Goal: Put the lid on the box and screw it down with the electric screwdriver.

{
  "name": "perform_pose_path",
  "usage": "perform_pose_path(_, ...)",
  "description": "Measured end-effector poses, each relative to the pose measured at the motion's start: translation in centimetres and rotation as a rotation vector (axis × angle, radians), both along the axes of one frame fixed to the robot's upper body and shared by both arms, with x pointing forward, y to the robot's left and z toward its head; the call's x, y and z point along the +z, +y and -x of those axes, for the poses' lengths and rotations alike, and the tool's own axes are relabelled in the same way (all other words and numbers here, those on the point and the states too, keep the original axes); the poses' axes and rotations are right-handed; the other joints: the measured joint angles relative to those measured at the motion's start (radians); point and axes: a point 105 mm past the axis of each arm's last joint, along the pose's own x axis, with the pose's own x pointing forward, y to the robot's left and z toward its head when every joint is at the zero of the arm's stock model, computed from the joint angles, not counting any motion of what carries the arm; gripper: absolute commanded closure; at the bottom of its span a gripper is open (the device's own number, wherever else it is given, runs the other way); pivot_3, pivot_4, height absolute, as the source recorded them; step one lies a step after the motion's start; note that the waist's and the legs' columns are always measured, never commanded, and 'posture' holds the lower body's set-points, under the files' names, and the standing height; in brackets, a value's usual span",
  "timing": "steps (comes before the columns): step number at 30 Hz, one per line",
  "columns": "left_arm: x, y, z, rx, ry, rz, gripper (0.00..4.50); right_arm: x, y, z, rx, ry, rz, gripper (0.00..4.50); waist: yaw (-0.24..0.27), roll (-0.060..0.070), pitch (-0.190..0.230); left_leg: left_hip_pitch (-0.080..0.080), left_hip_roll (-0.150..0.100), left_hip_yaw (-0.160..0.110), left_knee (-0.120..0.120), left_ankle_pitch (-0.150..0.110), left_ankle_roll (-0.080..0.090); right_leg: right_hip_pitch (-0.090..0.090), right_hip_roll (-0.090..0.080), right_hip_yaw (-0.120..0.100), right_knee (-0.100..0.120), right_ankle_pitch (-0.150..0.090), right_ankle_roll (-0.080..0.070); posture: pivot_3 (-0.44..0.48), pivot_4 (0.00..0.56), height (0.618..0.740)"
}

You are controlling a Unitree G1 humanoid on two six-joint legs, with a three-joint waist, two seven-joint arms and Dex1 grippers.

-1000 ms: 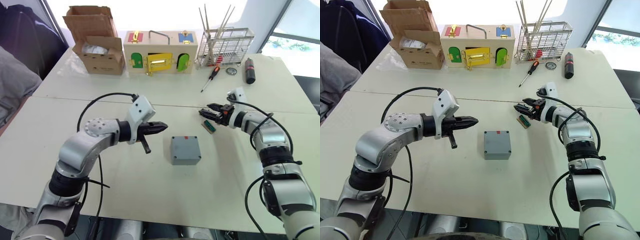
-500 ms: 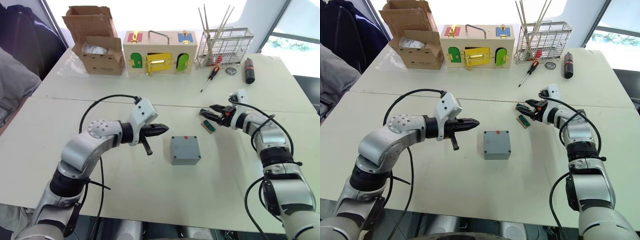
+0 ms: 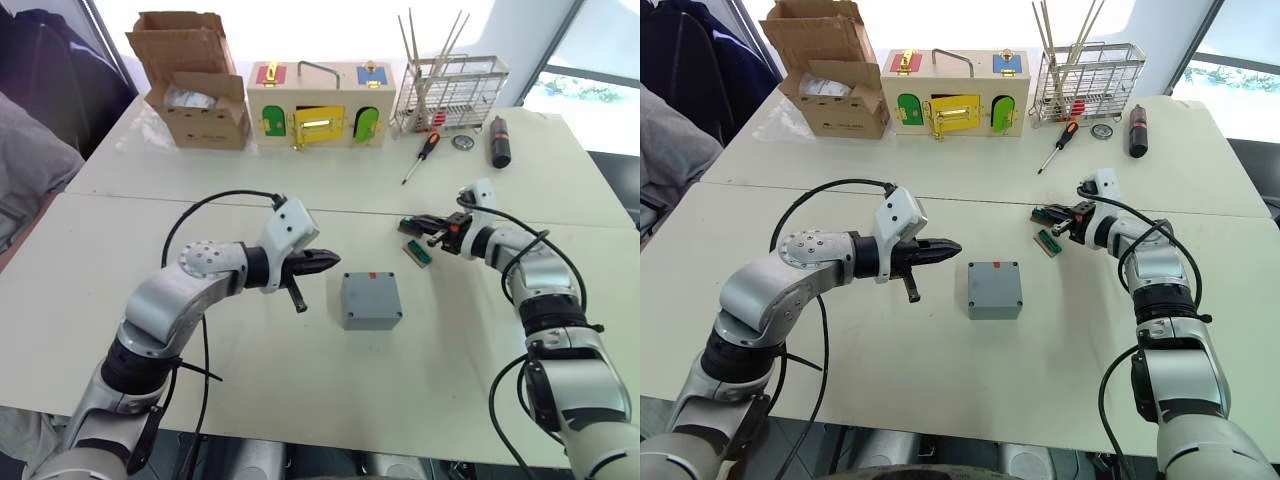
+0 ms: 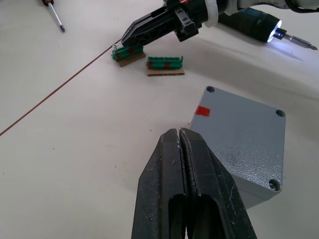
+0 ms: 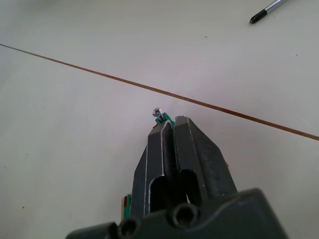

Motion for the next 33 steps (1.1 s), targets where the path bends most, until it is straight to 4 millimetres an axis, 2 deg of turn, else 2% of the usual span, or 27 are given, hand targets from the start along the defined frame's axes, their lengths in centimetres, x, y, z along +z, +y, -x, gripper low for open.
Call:
perform_pose_path(6, 0.0, 0.0, 0.0, -0.002, -0.001, 0.001, 4.5, 0.3, 0.1, 0.1, 0.004, -0.011, 0.0, 4.49, 0.0, 0.0, 0.0, 0.0, 0.0, 0.0, 0.0, 0.0, 0.0, 0.0, 0.0, 0.0, 0.0, 0.0, 0.0, 0.0, 0.15, 0.74)
perform_pose_path(14, 0.0, -0.1, 0.1, -0.009, -0.002, 0.002, 4.5, 3.0, 0.3, 0.3, 0.006, -0.074, -0.046, 4.49, 0.001, 0.0, 0.0, 0.0, 0.0, 0.0, 0.0, 0.0, 0.0, 0.0, 0.0, 0.0, 0.0, 0.0, 0.0, 0.0, 0.15, 0.74)
perform_pose_path(19, 0.0, -0.4, 0.2, -0.026, -0.01, 0.005, 4.5, 3.5, 0.5, 0.6, 0.01, -0.081, -0.051, 4.49, 0.002, 0.0, 0.0, 0.0, 0.0, 0.0, 0.0, 0.0, 0.0, 0.0, 0.0, 0.0, 0.0, 0.0, 0.0, 0.0, 0.15, 0.74)
perform_pose_path(22, 0.1, -0.5, 0.3, -0.04, -0.011, 0.003, 4.5, 4.6, 0.5, 1.0, 0.016, -0.098, -0.052, 4.49, 0.003, 0.0, 0.0, 0.0, 0.0, 0.0, 0.0, 0.0, 0.0, 0.0, 0.0, 0.0, 0.0, 0.0, 0.0, 0.0, 0.15, 0.74)
perform_pose_path(25, -0.1, 0.1, 0.6, -0.059, 0.0, -0.027, 4.5, 6.8, 0.1, 3.5, 0.078, -0.107, -0.045, 4.49, 0.009, 0.0, 0.0, -0.002, 0.0, 0.0, -0.001, 0.0, 0.0, -0.001, -0.001, 0.0, 0.0, 0.0, 0.0, 0.0, 0.15, 0.74)
perform_pose_path(28, -0.7, 1.3, 1.3, -0.087, 0.026, -0.076, 4.5, 8.7, 1.1, 7.9, 0.214, -0.068, -0.056, 4.49, 0.008, 0.0, 0.0, -0.002, 0.0, -0.001, -0.001, 0.0, 0.0, -0.001, -0.003, 0.0, 0.0, 0.0, 0.0, 0.0, 0.15, 0.74)
perform_pose_path(31, -1.1, 1.4, 2.3, -0.142, 0.054, -0.087, 4.5, 8.2, 2.9, 10.9, 0.314, 0.01, -0.074, 4.49, 0.005, 0.0, 0.0, -0.001, 0.0, -0.001, -0.001, 0.0, 0.0, 0.0, -0.003, 0.001, -0.001, 0.0, 0.0, 0.0, 0.15, 0.74)
perform_pose_path(33, -1.3, 1.5, 2.8, -0.167, 0.061, -0.105, 4.5, 7.3, 3.7, 11.9, 0.34, 0.056, -0.087, 4.49, 0.006, 0.0, 0.0, 0.0, 0.0, -0.001, -0.001, -0.001, 0.002, 0.001, -0.003, 0.001, -0.001, 0.0, 0.0, 0.0, 0.15, 0.74)
